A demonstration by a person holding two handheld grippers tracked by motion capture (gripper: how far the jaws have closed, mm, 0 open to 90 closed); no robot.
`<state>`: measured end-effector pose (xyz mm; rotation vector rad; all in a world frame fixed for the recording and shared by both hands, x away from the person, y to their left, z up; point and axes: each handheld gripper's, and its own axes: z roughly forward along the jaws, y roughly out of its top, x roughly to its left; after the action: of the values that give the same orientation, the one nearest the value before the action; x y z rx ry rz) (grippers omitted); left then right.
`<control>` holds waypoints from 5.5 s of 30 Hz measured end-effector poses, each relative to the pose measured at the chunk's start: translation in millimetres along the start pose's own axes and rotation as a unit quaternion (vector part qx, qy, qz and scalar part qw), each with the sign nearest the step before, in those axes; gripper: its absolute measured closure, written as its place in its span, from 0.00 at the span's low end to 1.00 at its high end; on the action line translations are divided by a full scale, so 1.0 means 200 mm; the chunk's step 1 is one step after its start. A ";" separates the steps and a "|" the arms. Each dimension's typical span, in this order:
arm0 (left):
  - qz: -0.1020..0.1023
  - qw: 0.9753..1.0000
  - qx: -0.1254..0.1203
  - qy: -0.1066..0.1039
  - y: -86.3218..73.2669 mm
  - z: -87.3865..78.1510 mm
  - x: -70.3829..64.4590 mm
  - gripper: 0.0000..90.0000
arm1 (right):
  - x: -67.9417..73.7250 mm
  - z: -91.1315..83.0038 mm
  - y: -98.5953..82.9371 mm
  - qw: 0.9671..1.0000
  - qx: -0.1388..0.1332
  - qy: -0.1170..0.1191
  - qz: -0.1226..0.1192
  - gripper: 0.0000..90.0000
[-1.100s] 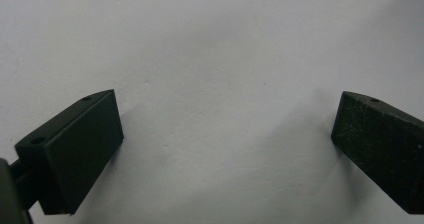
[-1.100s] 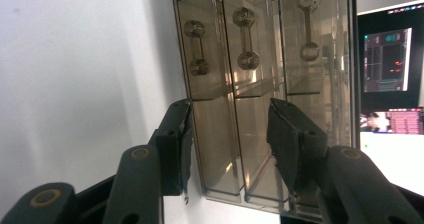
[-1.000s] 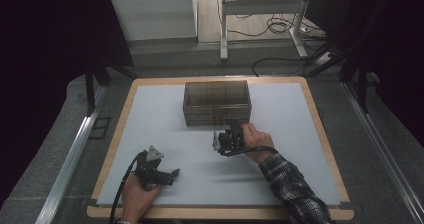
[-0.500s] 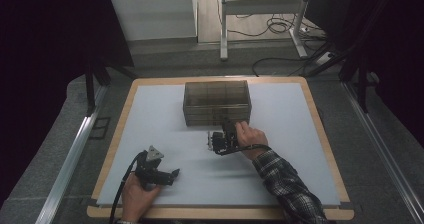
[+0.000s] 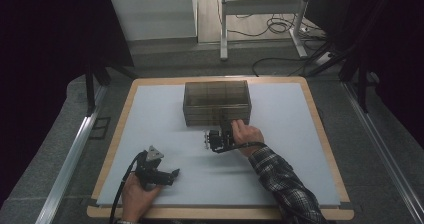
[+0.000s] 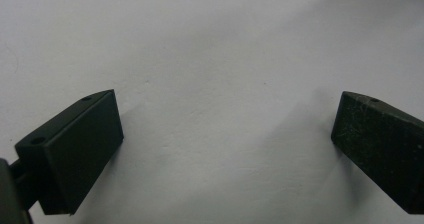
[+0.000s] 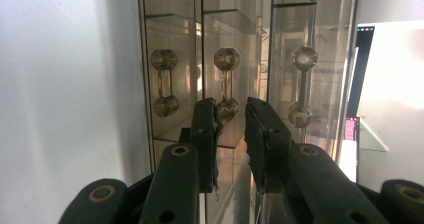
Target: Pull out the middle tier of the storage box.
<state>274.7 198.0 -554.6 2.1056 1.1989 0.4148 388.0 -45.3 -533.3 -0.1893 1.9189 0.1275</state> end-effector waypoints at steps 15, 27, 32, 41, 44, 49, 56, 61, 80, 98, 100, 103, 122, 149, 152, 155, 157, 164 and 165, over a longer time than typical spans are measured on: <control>0.000 1.000 0.000 0.000 0.00 0.00 0.00 0.00 | 0.02 0.01 0.00 1.000 -0.008 -0.011 -0.011 0.89; 0.000 1.000 0.000 0.000 0.00 0.00 0.00 0.00 | 0.02 0.00 0.00 1.000 -0.007 -0.011 -0.015 0.89; 0.000 1.000 0.000 0.000 0.00 0.00 0.00 0.00 | 0.03 -0.03 -0.01 1.000 -0.014 -0.011 -0.012 0.89; 0.000 1.000 0.000 0.000 0.00 0.00 0.00 0.00 | 0.04 -0.07 -0.02 1.000 -0.025 -0.007 -0.006 0.88; 0.000 1.000 0.000 0.000 0.00 0.00 0.00 0.00 | 0.05 -0.09 -0.01 1.000 -0.029 -0.007 -0.004 0.88; 0.000 1.000 0.000 0.000 0.00 0.00 0.00 0.00 | 0.06 -0.11 -0.02 0.999 -0.035 -0.008 -0.002 0.88; 0.000 1.000 0.000 0.000 0.00 0.00 0.00 0.00 | 0.07 -0.13 -0.02 0.999 -0.039 -0.006 -0.004 0.88; 0.000 1.000 0.000 0.000 0.00 0.00 0.00 0.00 | 0.05 -0.12 -0.02 0.999 -0.040 0.002 0.000 0.84; -0.002 1.000 -0.002 0.000 0.00 0.00 0.00 0.00 | -0.05 -0.16 -0.07 0.990 -0.081 0.070 0.090 0.81; 0.001 1.000 0.000 0.000 0.00 0.00 0.00 0.00 | -0.21 -0.14 -0.16 0.961 -0.113 0.179 0.177 0.81; 0.001 1.000 0.000 0.000 0.00 0.00 0.00 0.00 | -0.22 -0.14 -0.17 0.958 -0.117 0.190 0.181 0.81; 0.002 1.000 0.000 0.000 0.00 0.00 0.00 0.00 | -0.24 -0.13 -0.18 0.950 -0.124 0.212 0.193 0.81; 0.000 1.000 0.000 0.000 0.00 0.00 0.00 0.00 | -0.35 -0.07 -0.27 0.909 -0.151 0.308 0.235 0.77; 0.001 1.000 0.000 0.000 0.00 0.00 0.00 0.00 | -0.44 0.10 -0.42 0.884 -0.130 0.391 0.221 0.77; 0.000 1.000 0.000 0.000 0.00 0.00 0.00 0.00 | -0.45 0.13 -0.42 0.877 -0.134 0.409 0.213 0.78; 0.001 1.000 0.001 0.001 0.00 0.00 0.00 0.00 | -0.45 0.16 -0.42 0.874 -0.126 0.422 0.204 0.79; 0.000 1.000 0.000 0.000 0.00 0.00 0.00 0.00 | -0.45 0.17 -0.42 0.873 -0.124 0.428 0.197 0.81; 0.002 1.000 0.000 0.000 0.00 0.00 0.00 0.00 | -0.45 0.20 -0.43 0.869 -0.121 0.442 0.189 0.90; 0.000 1.000 0.000 0.000 0.00 0.00 0.00 0.00 | -0.45 0.20 -0.43 0.868 -0.122 0.443 0.187 0.91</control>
<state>274.8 198.1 -554.6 2.1067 1.1987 0.4155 472.5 -115.8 -461.7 -0.0318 2.8481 0.6395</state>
